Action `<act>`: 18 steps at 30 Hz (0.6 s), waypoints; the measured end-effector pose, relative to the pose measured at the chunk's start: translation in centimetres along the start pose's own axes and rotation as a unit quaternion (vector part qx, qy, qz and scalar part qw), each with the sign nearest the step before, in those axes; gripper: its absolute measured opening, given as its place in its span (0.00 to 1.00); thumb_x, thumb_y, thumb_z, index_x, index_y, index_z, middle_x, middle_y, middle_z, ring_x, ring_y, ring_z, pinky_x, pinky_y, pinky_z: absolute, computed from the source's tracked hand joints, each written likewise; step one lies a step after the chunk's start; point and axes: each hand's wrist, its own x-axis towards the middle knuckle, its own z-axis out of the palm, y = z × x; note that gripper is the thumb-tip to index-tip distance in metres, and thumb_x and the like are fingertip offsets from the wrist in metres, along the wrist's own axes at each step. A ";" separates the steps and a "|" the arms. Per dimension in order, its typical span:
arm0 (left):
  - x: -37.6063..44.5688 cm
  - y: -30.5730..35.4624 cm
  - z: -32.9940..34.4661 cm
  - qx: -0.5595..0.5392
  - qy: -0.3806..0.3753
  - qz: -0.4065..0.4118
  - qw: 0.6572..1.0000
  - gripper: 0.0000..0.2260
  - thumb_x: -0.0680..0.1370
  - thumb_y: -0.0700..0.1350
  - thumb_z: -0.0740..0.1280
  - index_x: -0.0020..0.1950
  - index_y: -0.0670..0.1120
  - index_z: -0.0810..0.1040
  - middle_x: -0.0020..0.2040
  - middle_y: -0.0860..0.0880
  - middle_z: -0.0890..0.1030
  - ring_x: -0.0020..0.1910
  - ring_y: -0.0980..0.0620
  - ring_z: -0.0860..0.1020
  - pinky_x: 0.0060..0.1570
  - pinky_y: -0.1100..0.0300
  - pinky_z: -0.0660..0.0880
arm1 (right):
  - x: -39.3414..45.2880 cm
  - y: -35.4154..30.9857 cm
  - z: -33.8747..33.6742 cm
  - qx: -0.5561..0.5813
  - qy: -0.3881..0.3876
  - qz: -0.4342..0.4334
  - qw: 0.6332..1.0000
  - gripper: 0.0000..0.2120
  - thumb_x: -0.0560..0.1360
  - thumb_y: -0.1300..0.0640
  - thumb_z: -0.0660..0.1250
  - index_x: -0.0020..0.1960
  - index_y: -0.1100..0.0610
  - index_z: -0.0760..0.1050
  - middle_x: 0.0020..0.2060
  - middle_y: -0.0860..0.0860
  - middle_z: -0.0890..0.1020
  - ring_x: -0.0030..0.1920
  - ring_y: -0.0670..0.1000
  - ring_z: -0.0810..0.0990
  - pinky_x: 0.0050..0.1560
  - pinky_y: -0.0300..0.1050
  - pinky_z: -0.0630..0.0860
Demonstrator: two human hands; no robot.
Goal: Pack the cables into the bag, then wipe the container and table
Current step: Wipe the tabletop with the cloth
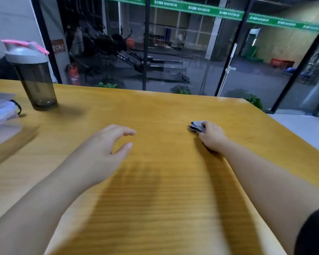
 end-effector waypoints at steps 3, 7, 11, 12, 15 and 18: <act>-0.5 -0.5 0.6 -0.007 0.000 0.017 1.000 0.12 0.78 0.49 0.61 0.58 0.64 0.70 0.53 0.72 0.67 0.50 0.81 0.64 0.47 0.79 0.63 | 1.5 0.6 -0.3 0.042 0.035 0.007 0.998 0.14 0.80 0.58 0.56 0.64 0.58 0.70 0.59 0.57 0.77 0.57 0.58 0.74 0.49 0.47 0.70; -1.4 -1.8 0.8 0.011 -0.009 0.030 0.999 0.13 0.77 0.47 0.64 0.56 0.63 0.70 0.53 0.70 0.69 0.47 0.77 0.68 0.48 0.81 0.60 | 3.3 0.8 -0.7 0.128 0.151 0.048 0.979 0.15 0.80 0.62 0.52 0.62 0.61 0.72 0.56 0.60 0.78 0.53 0.60 0.75 0.42 0.44 0.65; -1.1 -2.9 0.9 0.025 -0.011 0.028 0.999 0.13 0.76 0.48 0.63 0.57 0.64 0.70 0.55 0.69 0.70 0.51 0.76 0.68 0.49 0.80 0.61 | 5.3 0.2 0.2 0.086 0.102 0.060 0.989 0.13 0.80 0.58 0.53 0.58 0.60 0.72 0.54 0.58 0.79 0.57 0.61 0.76 0.45 0.46 0.69; -1.0 -3.2 0.9 0.026 -0.011 0.025 0.999 0.13 0.76 0.49 0.63 0.56 0.66 0.69 0.55 0.70 0.70 0.54 0.74 0.67 0.50 0.79 0.61 | 5.5 -0.3 0.5 0.045 0.064 0.051 0.996 0.15 0.80 0.57 0.52 0.61 0.61 0.72 0.58 0.59 0.77 0.59 0.60 0.74 0.50 0.47 0.71; -0.9 -4.0 0.9 0.029 -0.008 0.020 0.999 0.11 0.77 0.51 0.61 0.54 0.69 0.68 0.58 0.72 0.67 0.58 0.74 0.65 0.54 0.80 0.59 | 5.5 -3.1 1.5 -0.018 0.018 -0.029 0.999 0.17 0.81 0.57 0.51 0.66 0.58 0.70 0.64 0.57 0.74 0.63 0.59 0.71 0.57 0.47 0.69; -0.8 -4.2 1.1 0.029 -0.015 0.021 0.999 0.09 0.75 0.58 0.57 0.53 0.69 0.68 0.58 0.72 0.67 0.59 0.71 0.67 0.54 0.77 0.61 | 3.6 -8.0 2.2 0.015 -0.036 -0.158 0.987 0.17 0.81 0.57 0.55 0.68 0.55 0.70 0.67 0.55 0.72 0.65 0.57 0.71 0.60 0.45 0.67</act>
